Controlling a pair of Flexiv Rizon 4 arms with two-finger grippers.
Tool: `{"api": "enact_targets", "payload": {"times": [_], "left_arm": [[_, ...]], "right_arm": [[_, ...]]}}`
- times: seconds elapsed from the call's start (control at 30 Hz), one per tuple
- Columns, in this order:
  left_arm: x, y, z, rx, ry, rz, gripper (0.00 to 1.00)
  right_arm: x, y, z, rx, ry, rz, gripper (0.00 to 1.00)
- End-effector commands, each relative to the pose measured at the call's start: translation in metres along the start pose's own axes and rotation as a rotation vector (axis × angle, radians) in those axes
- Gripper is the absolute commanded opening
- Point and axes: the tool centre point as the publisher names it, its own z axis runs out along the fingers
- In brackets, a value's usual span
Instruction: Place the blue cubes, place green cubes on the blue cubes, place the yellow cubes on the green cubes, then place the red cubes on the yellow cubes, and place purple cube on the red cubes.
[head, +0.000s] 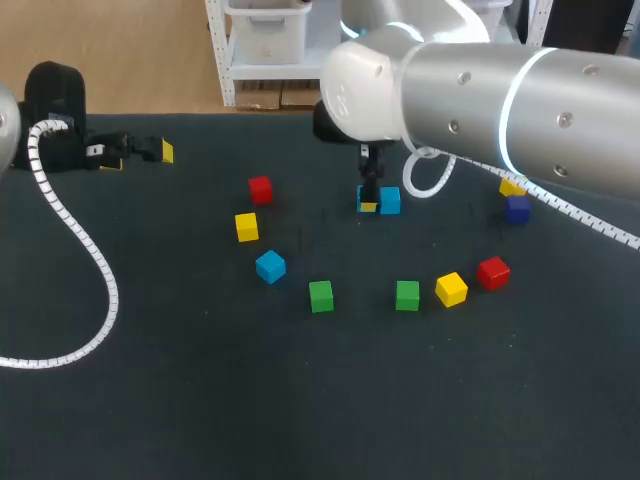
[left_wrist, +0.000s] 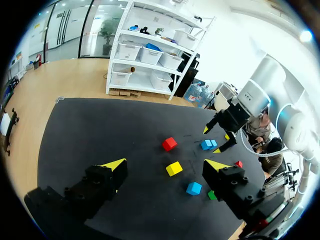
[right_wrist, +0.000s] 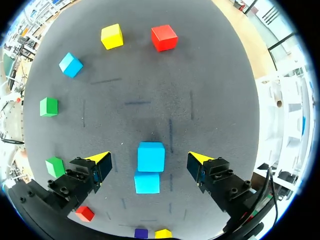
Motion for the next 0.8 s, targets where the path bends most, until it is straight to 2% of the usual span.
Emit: {"api": "enact_targets", "payload": {"times": [0.03,0.23,0.37,0.57,0.8], "left_arm": [[0.0016,0.0026,-0.0005,0.012,-0.007,0.003,1.00],[0.0016,0.0026,-0.0005,0.012,-0.007,0.003,1.00],[0.0016,0.0026,-0.0005,0.012,-0.007,0.003,1.00],[0.0016,0.0026,-0.0005,0.012,-0.007,0.003,1.00],[0.0016,0.0026,-0.0005,0.012,-0.007,0.003,1.00]], "right_arm": [[-0.0024,-0.0065,0.0018,-0.017,0.003,-0.002,0.94],[-0.0040,-0.0076,0.0070,-0.029,0.006,-0.006,0.87],[-0.0049,-0.0071,0.0076,-0.035,0.008,-0.011,0.79],[-0.0052,-0.0064,0.0086,-0.040,0.013,-0.016,0.77],[-0.0056,-0.0050,0.0071,-0.038,0.012,-0.021,0.67]]}}
